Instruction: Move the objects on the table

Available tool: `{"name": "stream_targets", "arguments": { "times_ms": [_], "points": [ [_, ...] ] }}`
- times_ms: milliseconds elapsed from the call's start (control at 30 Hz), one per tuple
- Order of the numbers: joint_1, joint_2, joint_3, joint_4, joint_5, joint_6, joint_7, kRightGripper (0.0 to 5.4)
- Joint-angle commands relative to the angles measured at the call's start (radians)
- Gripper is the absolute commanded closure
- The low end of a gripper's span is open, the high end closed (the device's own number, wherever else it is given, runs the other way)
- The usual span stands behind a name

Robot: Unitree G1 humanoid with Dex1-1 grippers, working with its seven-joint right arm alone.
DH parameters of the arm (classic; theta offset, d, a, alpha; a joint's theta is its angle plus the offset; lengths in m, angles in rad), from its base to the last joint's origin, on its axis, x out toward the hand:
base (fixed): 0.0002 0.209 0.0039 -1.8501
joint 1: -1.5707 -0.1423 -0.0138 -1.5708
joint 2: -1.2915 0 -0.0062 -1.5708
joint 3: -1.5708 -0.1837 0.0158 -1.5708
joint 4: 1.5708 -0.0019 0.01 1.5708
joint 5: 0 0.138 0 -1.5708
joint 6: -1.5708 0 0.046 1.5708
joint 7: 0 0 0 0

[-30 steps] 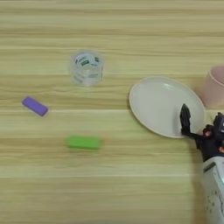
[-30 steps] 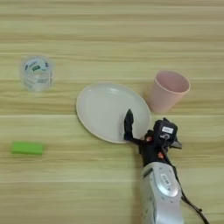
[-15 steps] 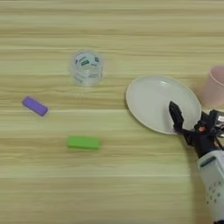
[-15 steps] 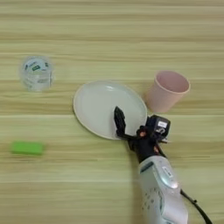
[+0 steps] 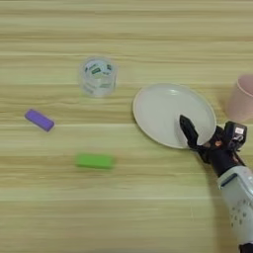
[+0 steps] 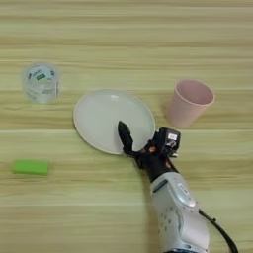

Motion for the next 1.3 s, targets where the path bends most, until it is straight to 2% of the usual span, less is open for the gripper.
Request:
{"name": "stream_targets", "arguments": {
  "times_ms": [33,200,400,600,667,867,933,1100,1300],
  "points": [
    [-0.058,-0.005,0.032,-0.027,-0.02,-0.007,0.016,0.03],
    [-0.068,-0.001,0.068,-0.028,-0.034,-0.008,0.034,0.03],
    [-0.076,0.003,0.073,-0.012,-0.042,-0.016,0.039,0.03],
    [-0.081,-0.01,0.054,0.0,-0.085,-0.076,0.022,0.03],
    [-0.082,-0.014,0.052,0.002,-0.113,-0.111,0.014,0.03],
    [-0.073,-0.019,0.077,0.011,-0.261,-0.305,-0.017,0.03],
    [-0.072,-0.016,0.08,0.022,-0.293,-0.355,-0.029,0.03],
    [-0.066,-0.019,0.08,0.023,-0.315,-0.431,-0.029,0.03],
    [-0.045,-0.037,0.111,-0.02,-0.296,-0.484,0.037,0.03]
  ]
}}
